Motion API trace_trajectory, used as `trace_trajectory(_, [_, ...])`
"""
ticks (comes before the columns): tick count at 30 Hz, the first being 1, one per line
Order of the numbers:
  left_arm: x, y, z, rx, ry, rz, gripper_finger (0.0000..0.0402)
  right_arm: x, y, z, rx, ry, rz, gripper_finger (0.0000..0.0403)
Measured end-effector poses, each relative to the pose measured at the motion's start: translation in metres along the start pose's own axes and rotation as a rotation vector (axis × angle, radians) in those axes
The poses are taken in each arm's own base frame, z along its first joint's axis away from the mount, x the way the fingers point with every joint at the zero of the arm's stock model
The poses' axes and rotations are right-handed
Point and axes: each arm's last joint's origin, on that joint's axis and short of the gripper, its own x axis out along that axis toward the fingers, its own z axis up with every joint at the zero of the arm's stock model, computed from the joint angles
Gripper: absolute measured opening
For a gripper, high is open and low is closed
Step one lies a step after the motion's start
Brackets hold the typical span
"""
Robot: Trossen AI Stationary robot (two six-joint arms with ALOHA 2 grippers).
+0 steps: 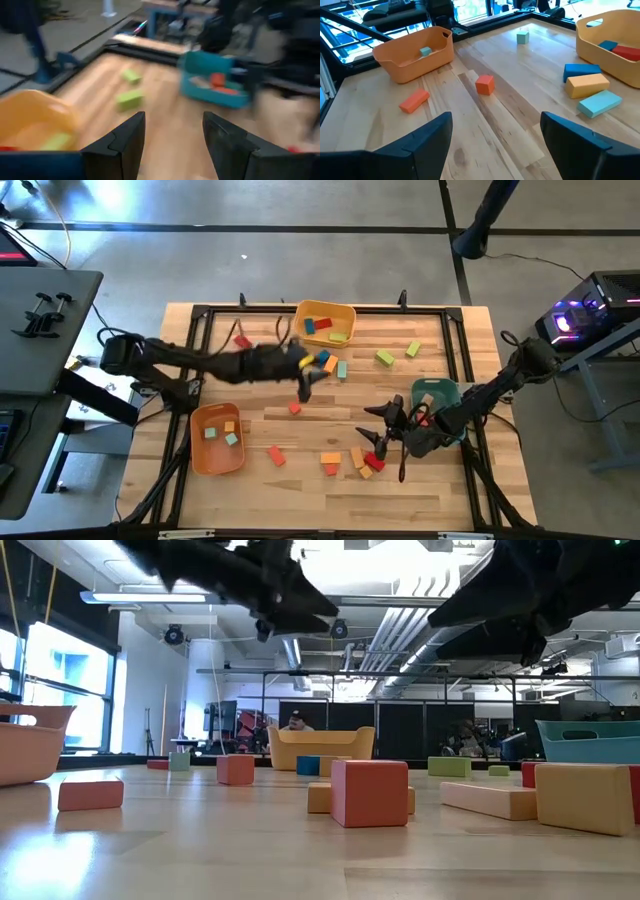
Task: Sort blocks by size
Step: Put the yellow square block into the orange bin
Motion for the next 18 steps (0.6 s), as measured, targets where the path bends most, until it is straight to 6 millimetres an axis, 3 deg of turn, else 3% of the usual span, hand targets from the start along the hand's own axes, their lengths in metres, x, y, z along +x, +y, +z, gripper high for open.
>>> trace_trajectory(6, [-0.017, -0.035, -0.033, -0.087, -0.112, -0.146, 0.0186, -0.001, 0.001, -0.001, -0.007, 0.004, 0.004, 0.0298])
trace_trajectory(12, [-0.031, -0.060, -0.036, -0.097, -0.229, -0.224, 0.0186, 0.001, -0.001, 0.000, -0.007, 0.002, -0.005, 0.0298])
trace_trajectory(18, [-0.046, -0.072, -0.030, -0.072, -0.247, -0.237, 0.0186, 0.001, -0.001, 0.000, -0.006, 0.003, -0.005, 0.0298])
